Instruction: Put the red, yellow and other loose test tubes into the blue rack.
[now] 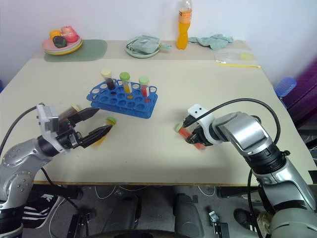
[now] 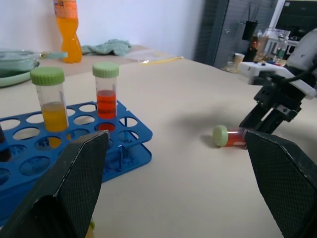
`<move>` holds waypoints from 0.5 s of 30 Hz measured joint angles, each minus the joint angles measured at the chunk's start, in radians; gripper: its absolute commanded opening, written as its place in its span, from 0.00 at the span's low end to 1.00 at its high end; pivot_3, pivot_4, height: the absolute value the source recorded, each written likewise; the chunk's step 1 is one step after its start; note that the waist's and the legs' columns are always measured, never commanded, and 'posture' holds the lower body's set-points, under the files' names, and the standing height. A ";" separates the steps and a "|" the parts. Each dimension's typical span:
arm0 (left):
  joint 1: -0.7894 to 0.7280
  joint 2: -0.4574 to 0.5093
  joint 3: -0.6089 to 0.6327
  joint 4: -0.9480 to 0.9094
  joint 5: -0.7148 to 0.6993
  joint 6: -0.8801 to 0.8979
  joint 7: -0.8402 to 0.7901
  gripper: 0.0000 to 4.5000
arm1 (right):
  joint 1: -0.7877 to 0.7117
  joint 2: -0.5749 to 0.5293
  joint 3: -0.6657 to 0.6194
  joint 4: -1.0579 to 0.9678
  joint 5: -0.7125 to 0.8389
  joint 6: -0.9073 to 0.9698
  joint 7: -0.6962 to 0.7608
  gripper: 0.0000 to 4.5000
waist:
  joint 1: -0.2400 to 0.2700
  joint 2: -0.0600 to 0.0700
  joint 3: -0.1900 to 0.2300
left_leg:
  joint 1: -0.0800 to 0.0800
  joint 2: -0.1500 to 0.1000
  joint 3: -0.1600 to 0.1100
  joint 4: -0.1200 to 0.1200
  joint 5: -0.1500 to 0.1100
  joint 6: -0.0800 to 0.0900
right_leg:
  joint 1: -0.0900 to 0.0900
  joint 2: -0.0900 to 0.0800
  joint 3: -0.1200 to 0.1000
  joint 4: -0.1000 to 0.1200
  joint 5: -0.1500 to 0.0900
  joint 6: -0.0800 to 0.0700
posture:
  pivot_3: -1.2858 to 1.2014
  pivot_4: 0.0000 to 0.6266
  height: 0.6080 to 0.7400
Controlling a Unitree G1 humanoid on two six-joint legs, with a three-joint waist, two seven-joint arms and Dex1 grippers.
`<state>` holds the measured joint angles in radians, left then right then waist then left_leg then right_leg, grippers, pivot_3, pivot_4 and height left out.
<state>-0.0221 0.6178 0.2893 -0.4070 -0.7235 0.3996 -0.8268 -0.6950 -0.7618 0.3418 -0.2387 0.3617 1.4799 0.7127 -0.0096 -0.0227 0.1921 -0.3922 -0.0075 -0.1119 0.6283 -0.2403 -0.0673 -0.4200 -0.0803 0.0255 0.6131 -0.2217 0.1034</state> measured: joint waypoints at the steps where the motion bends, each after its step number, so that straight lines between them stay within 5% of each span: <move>1: -0.001 0.000 0.000 0.000 0.000 0.000 0.002 1.00 | -0.001 0.000 -0.004 0.000 0.006 0.004 0.000 0.50 | -0.001 0.000 0.000 | 0.000 0.000 0.000 0.000 0.000 0.000 | 0.000 0.000 0.000 0.000 0.000 0.000 | 0.52 0.24 1.00; 5: -0.002 -0.006 -0.001 -0.001 0.000 0.000 0.006 1.00 | -0.026 0.001 -0.006 0.003 0.020 0.060 -0.009 0.92 | -0.002 0.000 0.000 | 0.000 0.000 0.000 0.000 0.000 0.000 | 0.000 0.000 0.000 0.000 0.000 0.000 | 0.52 0.24 1.00; 15: -0.003 -0.033 -0.007 0.000 0.010 -0.020 0.003 1.00 | -0.068 -0.060 0.003 0.048 0.139 0.113 -0.113 0.92 | -0.002 0.000 0.000 | 0.000 0.000 0.000 -0.001 0.000 0.001 | 0.000 0.000 0.000 0.000 0.000 0.000 | 0.52 0.24 1.00</move>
<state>-0.0251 0.5849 0.2826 -0.4070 -0.7138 0.3799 -0.8241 -0.7630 -0.8223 0.3448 -0.1904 0.5011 1.5934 0.5995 -0.0117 -0.0225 0.1922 -0.3922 -0.0075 -0.1119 0.6276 -0.2407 -0.0666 -0.4203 -0.0803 0.0253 0.6129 -0.2217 0.1035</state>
